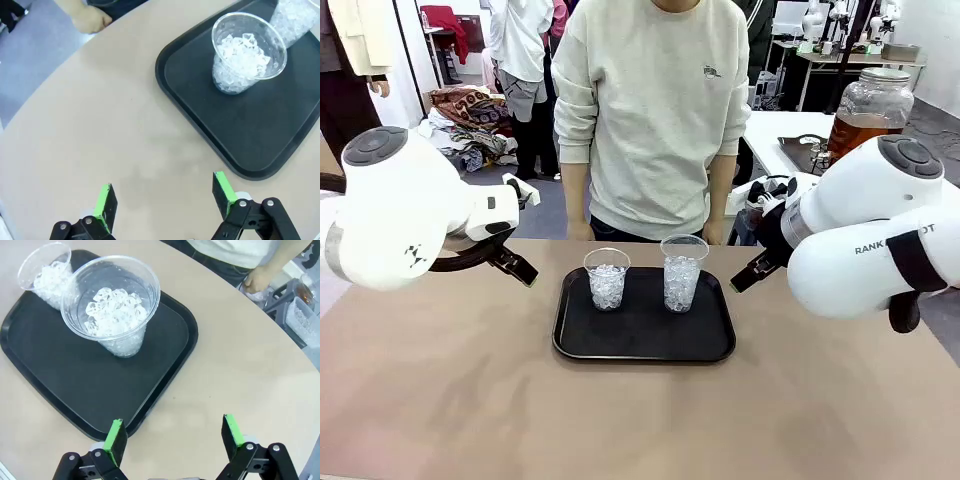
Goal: Pour the drink into the iced cup.
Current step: Pick up the iced cup indicated by the human and present it to them.
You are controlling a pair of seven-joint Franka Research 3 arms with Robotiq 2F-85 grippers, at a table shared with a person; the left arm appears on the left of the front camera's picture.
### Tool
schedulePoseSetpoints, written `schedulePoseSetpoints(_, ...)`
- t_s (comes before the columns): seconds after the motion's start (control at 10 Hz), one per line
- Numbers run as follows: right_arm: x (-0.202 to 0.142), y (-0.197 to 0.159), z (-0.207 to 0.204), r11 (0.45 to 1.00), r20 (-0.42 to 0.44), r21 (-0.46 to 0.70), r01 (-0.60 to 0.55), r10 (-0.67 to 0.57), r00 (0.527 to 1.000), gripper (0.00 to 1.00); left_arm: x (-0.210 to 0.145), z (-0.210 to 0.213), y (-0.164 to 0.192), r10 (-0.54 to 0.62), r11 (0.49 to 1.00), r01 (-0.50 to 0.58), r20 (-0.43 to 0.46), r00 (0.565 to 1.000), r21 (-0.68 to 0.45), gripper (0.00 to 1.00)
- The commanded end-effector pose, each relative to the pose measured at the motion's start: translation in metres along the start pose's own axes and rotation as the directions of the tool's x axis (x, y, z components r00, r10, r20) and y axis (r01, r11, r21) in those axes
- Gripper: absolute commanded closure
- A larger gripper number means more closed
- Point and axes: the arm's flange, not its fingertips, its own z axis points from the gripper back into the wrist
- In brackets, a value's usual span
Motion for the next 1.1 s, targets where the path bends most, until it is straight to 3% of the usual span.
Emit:
schedulePoseSetpoints(0.0, 0.0, -0.001, 0.0, 1.0, 0.003, -0.001, 0.001, -0.001, 1.0, 0.0, 0.0, 0.0, 0.0, 0.0, 1.0, 0.0, 0.001, 1.0, 0.001, 0.0)
schedulePoseSetpoints(0.7, 0.0, -0.001, 0.0, 1.0, 0.003, -0.001, 0.001, -0.001, 1.0, 0.0, 0.0, 0.0, 0.0, 0.0, 1.0, 0.0, 0.0, 1.0, 0.0, 0.0)
schedulePoseSetpoints(1.0, 0.012, -0.009, 0.023, 0.996, 0.002, 0.059, 0.059, -0.059, 0.998, 0.0, 0.018, 0.027, 0.005, 0.03, 0.999, -0.029, 0.037, 0.999, -0.03, 0.0)
